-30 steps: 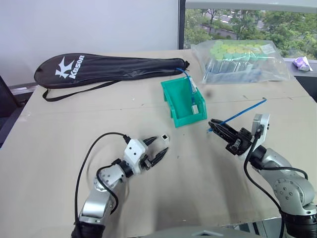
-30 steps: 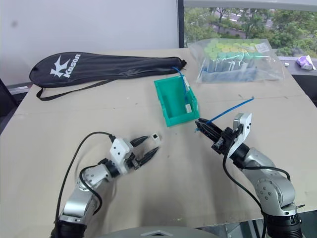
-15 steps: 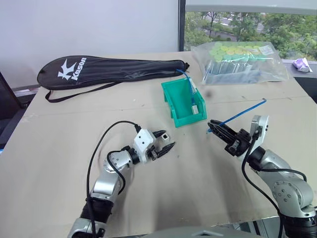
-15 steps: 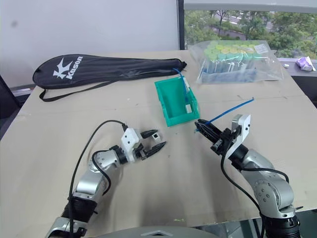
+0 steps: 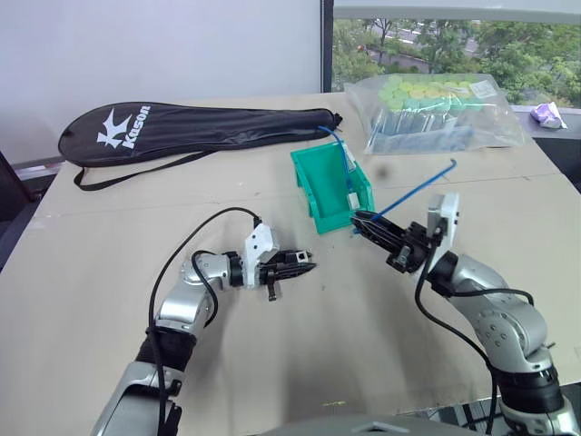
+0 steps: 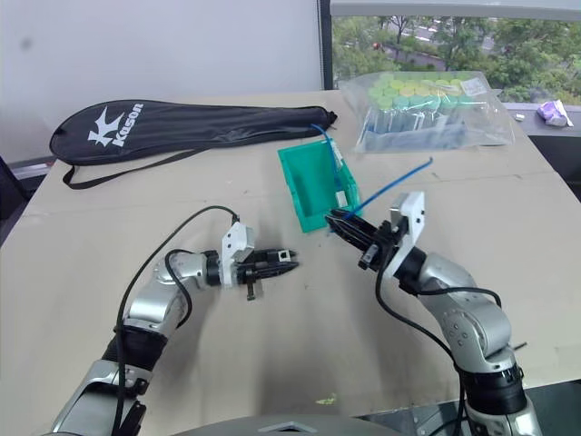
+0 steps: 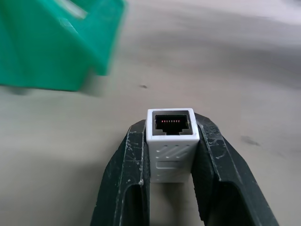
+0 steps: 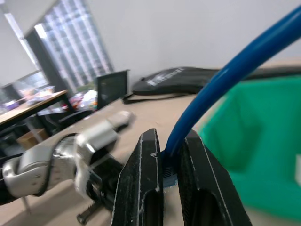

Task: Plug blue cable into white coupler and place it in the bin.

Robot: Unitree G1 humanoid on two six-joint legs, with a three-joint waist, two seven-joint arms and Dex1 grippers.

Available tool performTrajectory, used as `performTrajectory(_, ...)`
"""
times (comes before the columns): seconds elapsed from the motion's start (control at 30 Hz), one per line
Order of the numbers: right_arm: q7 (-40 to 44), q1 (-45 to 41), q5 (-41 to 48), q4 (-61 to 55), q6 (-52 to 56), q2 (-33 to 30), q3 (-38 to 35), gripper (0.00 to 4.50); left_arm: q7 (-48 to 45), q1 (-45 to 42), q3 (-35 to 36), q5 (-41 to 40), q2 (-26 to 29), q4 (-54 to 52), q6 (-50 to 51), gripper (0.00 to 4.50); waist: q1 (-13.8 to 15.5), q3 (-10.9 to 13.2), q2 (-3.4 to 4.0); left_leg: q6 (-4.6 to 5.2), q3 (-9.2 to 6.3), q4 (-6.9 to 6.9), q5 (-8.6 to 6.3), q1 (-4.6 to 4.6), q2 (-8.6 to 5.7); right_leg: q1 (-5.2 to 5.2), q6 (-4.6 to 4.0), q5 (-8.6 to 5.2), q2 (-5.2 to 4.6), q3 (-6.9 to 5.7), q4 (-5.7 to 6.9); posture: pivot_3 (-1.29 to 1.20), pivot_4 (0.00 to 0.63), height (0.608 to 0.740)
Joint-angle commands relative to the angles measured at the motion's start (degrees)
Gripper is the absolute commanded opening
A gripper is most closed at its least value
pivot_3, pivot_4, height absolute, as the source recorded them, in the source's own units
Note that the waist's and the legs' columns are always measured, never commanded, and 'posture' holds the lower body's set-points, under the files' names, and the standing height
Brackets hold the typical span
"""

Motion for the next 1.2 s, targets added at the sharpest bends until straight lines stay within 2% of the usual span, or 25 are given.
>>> performTrajectory(0.03,4.77,-3.08,-4.29,2.15,-1.01,-1.1,5.12,0.0,-6.79,-2.89,-0.69,-1.94,0.96,1.08,0.79,0.58,-0.17,0.01,-0.02,0.0,-0.01,0.01,0.0,-0.13,0.0,-0.13,0.0,0.0,0.0,-0.02,-0.01,0.0,0.15,0.74)
performTrajectory(0.13,7.98,-5.96,-8.04,6.51,-1.98,-1.31,9.13,0.0,-10.65,-5.53,-1.09,-1.33,0.89,4.09,-0.39,0.58,-0.5,0.03,-0.06,-0.01,-0.02,0.0,0.0,-0.39,-0.02,-0.38,0.0,0.02,0.01,-0.03,-0.02,0.0,0.15,0.74)
performTrajectory(0.3,10.5,-8.72,-12.54,13.56,-5.9,1.24,11.15,0.0,-13.79,-8.12,-1.97,1.8,-0.13,10.17,-7.29,0.58,-0.62,0.04,-0.07,0.06,0.0,-0.04,-0.04,-0.43,-0.01,-0.4,0.0,0.02,0.0,-0.02,-0.1,0.0,0.15,0.74)
performTrajectory(0.6,14.44,-9.43,-17.62,17.86,-8.72,2.28,14.42,0.0,-13.16,-9.67,-2.56,5.68,-2.9,17.19,-18.56,0.58,-0.45,0.05,-0.09,0.07,-0.01,-0.01,-0.05,-0.43,-0.01,-0.4,0.01,0.03,-0.05,-0.02,-0.08,0.0,0.15,0.74)
performTrajectory(0.97,12.9,-9.68,-23.03,20.88,-10.24,3.86,15.05,0.0,-12.67,-10.34,-2.72,7.26,-3.92,20.75,-22.43,0.58,-0.44,0.0,-0.12,0.07,0.0,0.04,-0.05,-0.33,-0.03,-0.35,0.02,0.04,-0.08,-0.01,0.05,0.0,0.15,0.74)
performTrajectory(1.2,11.98,-8.68,-23.3,18.23,-6.7,2.36,13.93,0.0,-11.07,-10.53,-2.3,7.49,-4.08,21.24,-22.3,0.58,-0.44,-0.03,-0.13,0.07,-0.01,0.08,-0.05,-0.13,-0.02,-0.14,0.01,0.04,-0.08,-0.01,0.08,0.0,0.15,0.74)
